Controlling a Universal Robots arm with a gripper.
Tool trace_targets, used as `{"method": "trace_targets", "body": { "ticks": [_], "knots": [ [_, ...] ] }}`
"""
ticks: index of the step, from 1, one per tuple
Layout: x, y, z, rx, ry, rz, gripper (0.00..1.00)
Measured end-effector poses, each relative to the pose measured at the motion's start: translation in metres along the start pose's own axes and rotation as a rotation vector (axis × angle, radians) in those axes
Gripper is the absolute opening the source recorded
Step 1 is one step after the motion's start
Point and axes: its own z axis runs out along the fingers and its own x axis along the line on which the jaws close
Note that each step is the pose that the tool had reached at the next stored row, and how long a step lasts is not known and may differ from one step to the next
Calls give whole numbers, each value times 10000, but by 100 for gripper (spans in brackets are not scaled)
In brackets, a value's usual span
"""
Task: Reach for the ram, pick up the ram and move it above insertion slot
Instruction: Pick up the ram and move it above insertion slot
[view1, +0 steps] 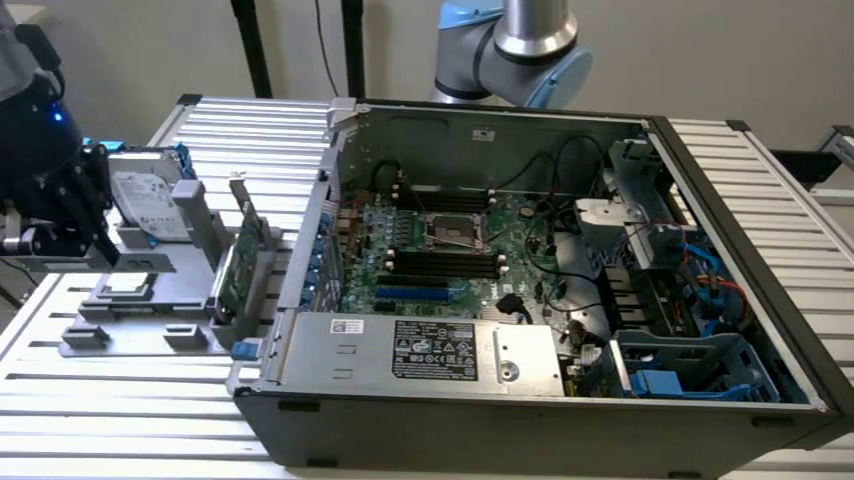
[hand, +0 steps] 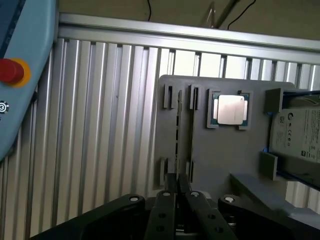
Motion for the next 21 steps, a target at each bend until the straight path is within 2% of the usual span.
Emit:
{"method": "trace_targets", "body": {
  "ticks": [9, 14, 21],
  "knots": [
    [-45, -182, -331, 1, -1, 0, 14],
    [-60, -301, -450, -1, -10, 0, 14],
    [-68, -489, -566, 0, -73, -2, 14]
  ]
}}
